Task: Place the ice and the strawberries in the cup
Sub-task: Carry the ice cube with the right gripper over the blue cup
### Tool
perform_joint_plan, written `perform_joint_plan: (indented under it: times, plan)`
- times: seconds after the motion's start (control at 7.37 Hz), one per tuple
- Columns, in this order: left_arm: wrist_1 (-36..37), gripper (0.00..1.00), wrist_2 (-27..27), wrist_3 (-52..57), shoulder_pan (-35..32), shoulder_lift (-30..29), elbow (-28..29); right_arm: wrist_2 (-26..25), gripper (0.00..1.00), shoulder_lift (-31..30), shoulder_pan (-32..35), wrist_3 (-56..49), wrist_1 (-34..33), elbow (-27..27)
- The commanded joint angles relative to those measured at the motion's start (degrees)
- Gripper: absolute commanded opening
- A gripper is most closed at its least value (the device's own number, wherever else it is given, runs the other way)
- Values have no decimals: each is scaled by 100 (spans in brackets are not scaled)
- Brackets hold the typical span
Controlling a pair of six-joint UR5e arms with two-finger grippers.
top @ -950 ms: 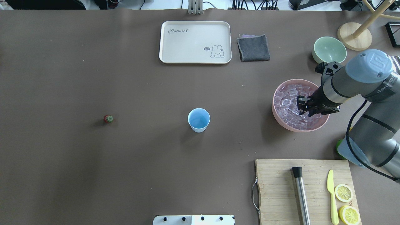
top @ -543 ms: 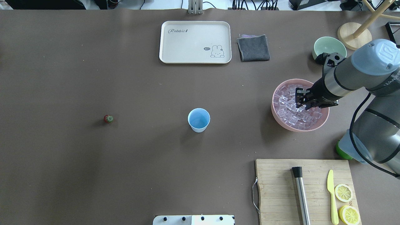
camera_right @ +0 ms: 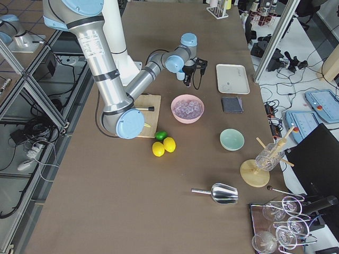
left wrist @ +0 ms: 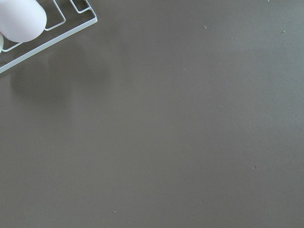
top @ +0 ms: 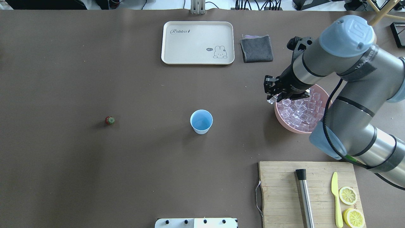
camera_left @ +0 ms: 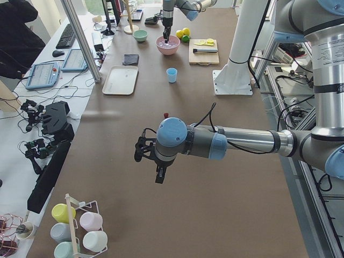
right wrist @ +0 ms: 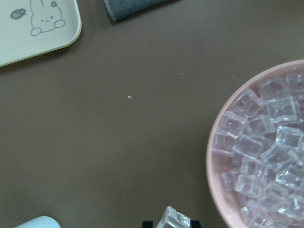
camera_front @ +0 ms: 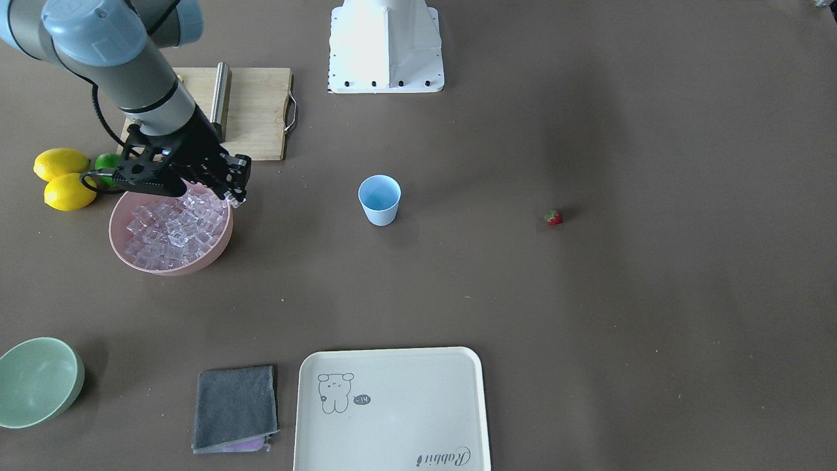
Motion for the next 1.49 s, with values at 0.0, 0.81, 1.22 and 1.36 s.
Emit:
perform_joint_plan:
  times: [0.0, 0.81, 1.22, 1.36]
  plan:
    - [0, 98, 0, 2, 8, -38, 34, -447, 0, 1015, -685, 962, -108, -399]
    - [0, 98, -9, 2, -27, 32, 16, -1119, 0, 1846, -1410, 1520, -64, -1377]
    - [0, 98, -9, -24, -27, -21, 16, -1136, 45, 1854, -1401, 1476, -55, -1544]
    - [0, 98, -9, -24, -19, -38, 25, -1145, 70, 1845, -1401, 1458, -47, -1596]
